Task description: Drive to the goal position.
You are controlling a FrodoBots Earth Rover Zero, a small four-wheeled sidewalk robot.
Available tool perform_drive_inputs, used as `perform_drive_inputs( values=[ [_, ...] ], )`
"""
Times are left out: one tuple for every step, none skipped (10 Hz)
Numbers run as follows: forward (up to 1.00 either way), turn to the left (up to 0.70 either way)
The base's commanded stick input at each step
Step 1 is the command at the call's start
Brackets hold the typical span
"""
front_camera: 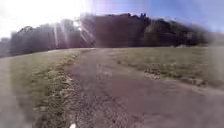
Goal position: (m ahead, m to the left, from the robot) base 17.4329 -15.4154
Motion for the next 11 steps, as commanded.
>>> perform_drive_inputs(
  values=[
    [-0.70,0.02],
    [-0.70,0.02],
    [-0.70,0.02],
    [-0.70,0.02],
    [-0.70,0.02],
    [-0.59,0.02],
    [-0.15,0.00],
    [-0.02,0.00],
    [0.00,0.00],
    [0.00,0.00],
    [0.00,0.00]
  ],
)
